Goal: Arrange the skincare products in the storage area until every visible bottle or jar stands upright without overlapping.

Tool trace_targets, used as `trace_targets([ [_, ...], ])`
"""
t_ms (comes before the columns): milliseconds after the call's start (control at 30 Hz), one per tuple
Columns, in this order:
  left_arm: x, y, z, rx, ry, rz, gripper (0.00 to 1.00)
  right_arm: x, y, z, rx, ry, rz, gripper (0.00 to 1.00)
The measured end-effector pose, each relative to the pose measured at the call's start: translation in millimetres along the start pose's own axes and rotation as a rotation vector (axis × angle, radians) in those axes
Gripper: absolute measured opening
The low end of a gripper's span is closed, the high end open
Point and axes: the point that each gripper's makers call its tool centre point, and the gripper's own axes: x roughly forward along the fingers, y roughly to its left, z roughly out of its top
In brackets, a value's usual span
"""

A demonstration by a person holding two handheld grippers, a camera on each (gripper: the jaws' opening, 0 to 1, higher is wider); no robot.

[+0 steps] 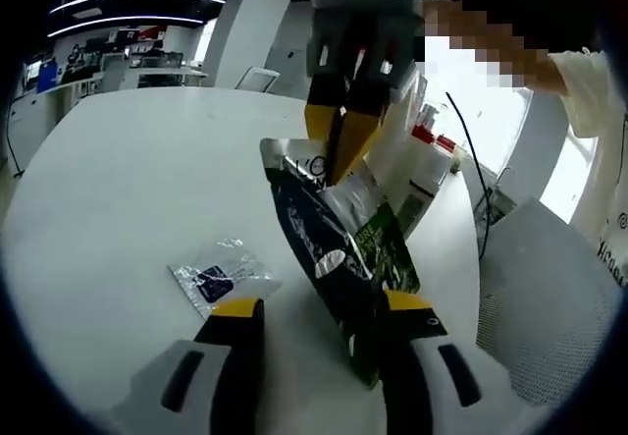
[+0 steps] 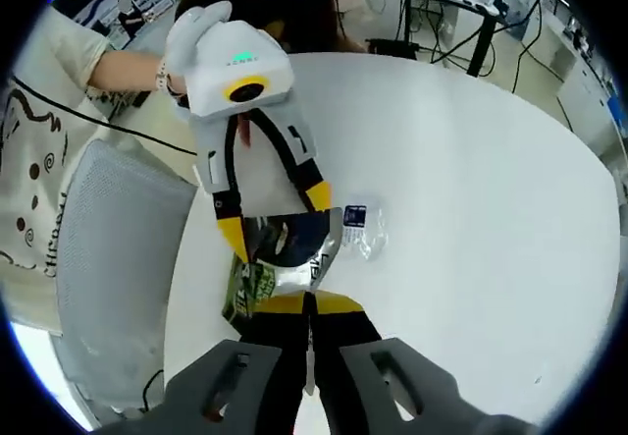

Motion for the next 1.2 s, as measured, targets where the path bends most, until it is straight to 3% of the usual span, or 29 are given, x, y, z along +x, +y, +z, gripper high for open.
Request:
trace_targets([
  [767,7,-20.1,-0.7,0.006,0.013,-0.043,0.44,19,19,-1.1,0.020,-0.024,0.059,0.01],
  [1200,9,-9.9,2.3,0.014,0.024,-0.039,0.43,20,7,-4.4,0.053,-0.027,0.087,0.01],
])
